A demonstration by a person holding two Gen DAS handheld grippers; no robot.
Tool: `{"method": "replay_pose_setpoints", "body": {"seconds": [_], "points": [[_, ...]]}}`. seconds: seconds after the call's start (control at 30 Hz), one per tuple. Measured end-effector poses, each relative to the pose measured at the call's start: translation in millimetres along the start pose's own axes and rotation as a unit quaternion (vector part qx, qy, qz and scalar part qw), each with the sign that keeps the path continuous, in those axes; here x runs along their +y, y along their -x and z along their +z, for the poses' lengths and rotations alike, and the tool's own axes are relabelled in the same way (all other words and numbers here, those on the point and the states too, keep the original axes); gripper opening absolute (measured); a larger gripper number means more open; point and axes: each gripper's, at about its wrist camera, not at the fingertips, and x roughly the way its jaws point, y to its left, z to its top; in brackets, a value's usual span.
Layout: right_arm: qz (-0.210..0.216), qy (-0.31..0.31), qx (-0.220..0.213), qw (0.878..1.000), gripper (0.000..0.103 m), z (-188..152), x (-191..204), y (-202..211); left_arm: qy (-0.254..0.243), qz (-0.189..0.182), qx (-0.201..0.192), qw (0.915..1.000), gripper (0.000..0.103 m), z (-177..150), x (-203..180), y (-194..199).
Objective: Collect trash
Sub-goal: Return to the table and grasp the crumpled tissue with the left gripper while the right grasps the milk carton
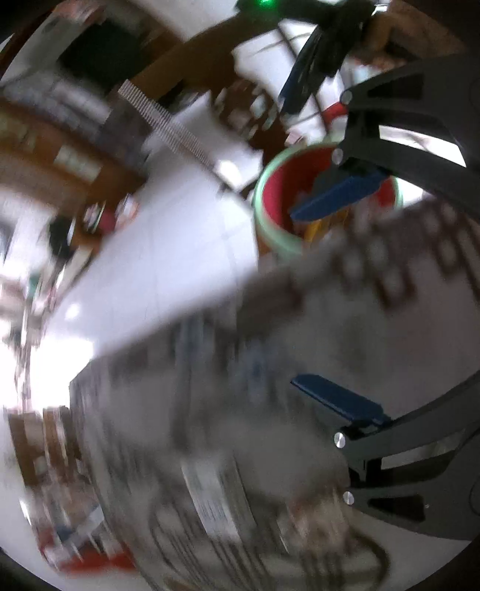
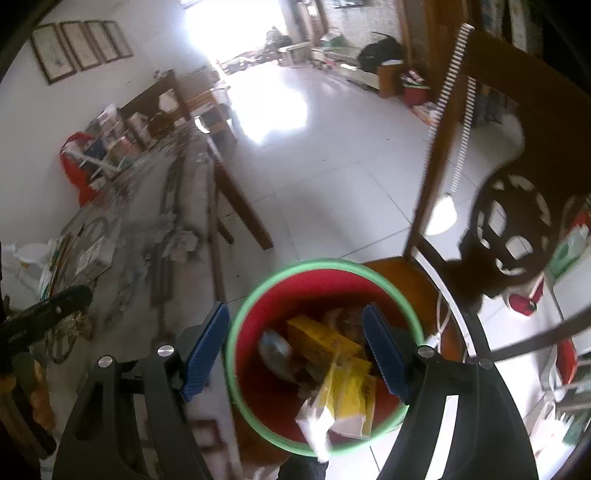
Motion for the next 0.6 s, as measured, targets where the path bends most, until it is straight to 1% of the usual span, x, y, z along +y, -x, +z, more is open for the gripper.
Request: {"method": "replay_pose_setpoints", "body": {"seconds": [0.03, 0.07, 0.1, 0.2, 0.27, 0.33, 0.4, 0.5, 0.53, 0.57, 0.6], "points": [[0.004, 0.009, 0.001, 1.000, 0.072, 2.1, 9.0, -2.5, 0.028, 0.029, -0.006, 0.9992, 0.084, -2.6, 25.2, 4.7], [0.006, 0.015, 0.002, 1.000, 0.073, 4.1, 13.7, -5.8, 0.046, 0.050, -0.011, 0.9977, 0.084, -4.5, 41.9, 7.8], [0.009, 0.023, 0.003, 1.000, 0.073, 5.4, 21.6, -7.9, 0.069, 0.075, -0.016, 0.9947, 0.084, -7.0, 62.6, 12.5], [0.017, 0.044, 0.007, 0.999, 0.075, 6.1, 44.0, -13.3, 0.120, 0.114, -0.028, 0.9858, 0.085, -14.1, 106.1, 24.9], [0.020, 0.057, 0.011, 0.998, 0.075, 5.5, 58.0, -16.8, 0.146, 0.124, -0.020, 0.9812, 0.085, -19.8, 134.1, 25.8], [0.025, 0.069, 0.016, 0.997, 0.075, 3.8, 74.1, -20.5, 0.153, 0.128, -0.010, 0.9798, 0.085, -22.9, 148.7, 22.3], [0.028, 0.079, 0.019, 0.996, 0.075, 2.0, 88.7, -22.7, 0.149, 0.118, 0.001, 0.9817, 0.085, -26.3, 156.8, 15.7], [0.035, 0.104, 0.027, 0.994, 0.075, -1.1, 115.7, -28.4, 0.129, 0.100, 0.012, 0.9865, 0.085, -27.6, 162.2, 4.4], [0.037, 0.113, 0.030, 0.992, 0.075, -1.3, 123.9, -30.3, 0.127, 0.083, 0.021, 0.9882, 0.075, -28.1, 166.3, -1.9], [0.039, 0.131, 0.034, 0.990, 0.075, -1.1, 137.8, -32.9, 0.129, 0.072, 0.030, 0.9886, 0.053, -29.2, 169.8, -5.1], [0.039, 0.147, 0.035, 0.988, 0.075, -0.5, 149.4, -34.6, 0.130, 0.064, 0.039, 0.9886, 0.047, -29.5, 173.9, -10.1]]}}
